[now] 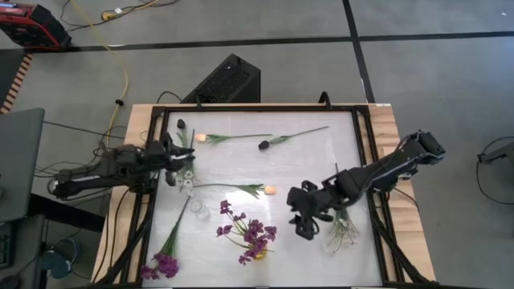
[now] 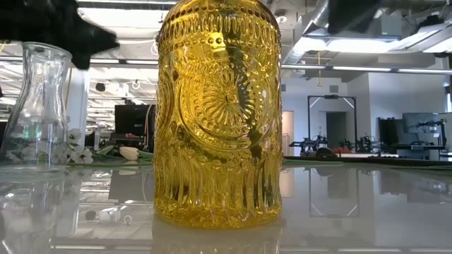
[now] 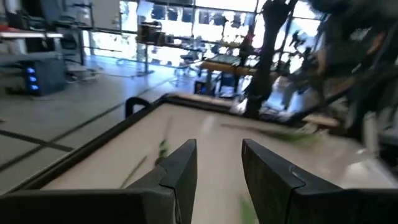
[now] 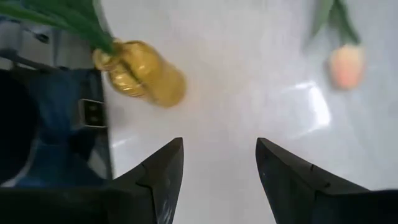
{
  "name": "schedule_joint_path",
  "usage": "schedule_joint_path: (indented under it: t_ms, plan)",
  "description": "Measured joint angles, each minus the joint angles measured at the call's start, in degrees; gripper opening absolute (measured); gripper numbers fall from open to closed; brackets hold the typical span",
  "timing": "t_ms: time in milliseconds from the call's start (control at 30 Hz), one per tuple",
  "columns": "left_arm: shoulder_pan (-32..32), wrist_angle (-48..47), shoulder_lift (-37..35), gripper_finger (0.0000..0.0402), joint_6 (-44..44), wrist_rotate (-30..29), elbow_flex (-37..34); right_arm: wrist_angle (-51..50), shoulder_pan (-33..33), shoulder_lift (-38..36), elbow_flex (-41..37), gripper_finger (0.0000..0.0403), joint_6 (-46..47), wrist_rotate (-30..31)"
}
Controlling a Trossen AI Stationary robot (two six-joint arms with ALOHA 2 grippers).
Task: Sort flowers into vase by color
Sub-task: Put the purple flowers into the yellow vase
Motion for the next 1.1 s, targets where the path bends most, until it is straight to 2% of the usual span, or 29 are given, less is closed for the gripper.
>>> schedule_joint_path:
  t_ms: [133,267,367,467,567,767,867,933,1100]
  plan:
    - [0.0,-11.5,4.0,0.0116,-6.3,4.1,9.6,0.1,-2.6,0.0,0.0,0.0226,-5.8,0.0]
    - [0.0,-25.5,11.5,0.0116,-15.3,8.5,18.8,-0.2,-4.0,0.0,0.0,0.0226,-10.9,0.0]
    - [-0.7,-37.9,18.7,0.0116,-21.9,8.5,25.1,-0.3,-4.4,0.0,0.0,0.0226,-13.9,0.0]
    - [-2.3,-50.0,25.1,0.0116,-25.2,6.1,31.3,-0.8,-4.4,0.0,0.0,0.0226,-15.6,0.0]
    - [-4.4,-59.2,29.8,0.0116,-30.5,5.7,34.5,-1.1,-4.2,0.0,0.0,0.0226,-15.6,0.0]
    - [-11.7,-67.2,33.7,0.0116,-43.3,13.4,33.0,-1.4,-3.0,0.0,0.0,0.0226,-17.8,0.0]
    - [-17.5,-67.1,33.9,0.0116,-51.6,15.1,30.8,-1.6,-3.2,0.0,0.0,0.0226,-20.2,0.1]
    - [-21.7,-65.2,33.9,0.0116,-56.4,14.6,29.3,-1.9,-3.5,0.0,0.0,0.0226,-21.2,0.2]
    - [-32.3,-53.6,35.4,0.0116,-65.6,12.0,24.7,-2.0,-4.0,0.1,0.0,0.0226,-21.7,0.2]
